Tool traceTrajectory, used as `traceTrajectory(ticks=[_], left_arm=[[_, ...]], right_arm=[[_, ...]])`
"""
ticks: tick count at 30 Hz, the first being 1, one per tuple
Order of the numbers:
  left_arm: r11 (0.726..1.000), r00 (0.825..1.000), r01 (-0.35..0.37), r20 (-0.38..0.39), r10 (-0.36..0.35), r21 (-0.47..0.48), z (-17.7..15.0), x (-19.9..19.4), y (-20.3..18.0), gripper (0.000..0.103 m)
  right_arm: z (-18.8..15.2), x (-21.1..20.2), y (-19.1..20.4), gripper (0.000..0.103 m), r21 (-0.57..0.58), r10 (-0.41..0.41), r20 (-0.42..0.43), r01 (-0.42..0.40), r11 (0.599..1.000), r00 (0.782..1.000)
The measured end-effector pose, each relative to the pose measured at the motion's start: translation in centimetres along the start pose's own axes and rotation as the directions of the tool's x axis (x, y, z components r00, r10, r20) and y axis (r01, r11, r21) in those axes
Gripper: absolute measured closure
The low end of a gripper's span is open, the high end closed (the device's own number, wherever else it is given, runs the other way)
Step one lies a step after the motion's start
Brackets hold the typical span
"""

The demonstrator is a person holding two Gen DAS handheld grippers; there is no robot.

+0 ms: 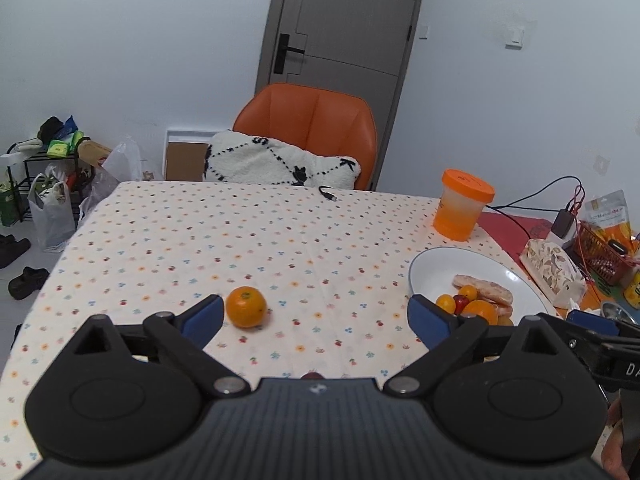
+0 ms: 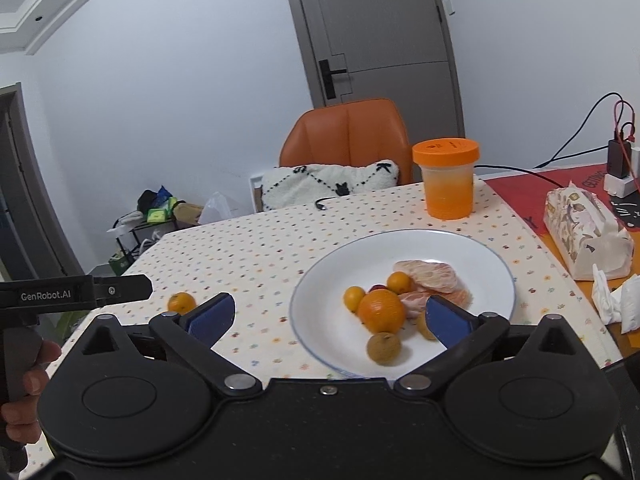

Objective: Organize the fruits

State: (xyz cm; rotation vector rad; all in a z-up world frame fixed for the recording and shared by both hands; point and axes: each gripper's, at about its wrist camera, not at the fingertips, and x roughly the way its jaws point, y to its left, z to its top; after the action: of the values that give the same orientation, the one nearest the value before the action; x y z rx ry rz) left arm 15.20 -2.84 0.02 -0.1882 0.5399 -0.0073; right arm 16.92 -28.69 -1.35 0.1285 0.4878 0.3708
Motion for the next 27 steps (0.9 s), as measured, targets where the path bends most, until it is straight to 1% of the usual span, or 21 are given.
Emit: traceTrajectory(ticks=[8, 12, 18, 21, 27], left_arm=[[0.999, 1.000, -0.020, 0.007, 0.020, -0.026, -0.3, -1.7, 2.0, 0.005], [0.999, 1.000, -0.012, 0.007, 0.012, -0.033, -0.4, -2.4, 2.8, 0.005], [1.000, 1.000, -0.007, 0.003, 0.007, -0.015, -0.7, -3.0, 3.4, 0.005], [1.000, 1.000, -0.013, -0.001, 0.013, -0.018, -1.0, -3.1, 3.8, 0.005], [1.000, 1.000, -0.004, -0.013, 0.003, -0.031, -1.5, -3.2, 5.0, 0.005]], right_arm=[[-0.4, -0.4, 1.8, 0.000, -0.018, 0.047, -0.009, -0.047, 0.999, 0.999], [-0.5, -0.4, 2.7, 0.000, -0.025, 0.072, -0.011, -0.072, 0.997, 0.997], [-0.7, -0.2, 3.6, 0.000, -0.030, 0.091, -0.021, -0.091, 0.995, 0.996], [-0.9, -0.1, 4.1, 0.000, -0.036, 0.097, -0.027, -0.098, 0.994, 0.995], [-1.3, 0.7, 5.0, 0.000, -0.041, 0.110, -0.047, -0.112, 0.993, 0.993]])
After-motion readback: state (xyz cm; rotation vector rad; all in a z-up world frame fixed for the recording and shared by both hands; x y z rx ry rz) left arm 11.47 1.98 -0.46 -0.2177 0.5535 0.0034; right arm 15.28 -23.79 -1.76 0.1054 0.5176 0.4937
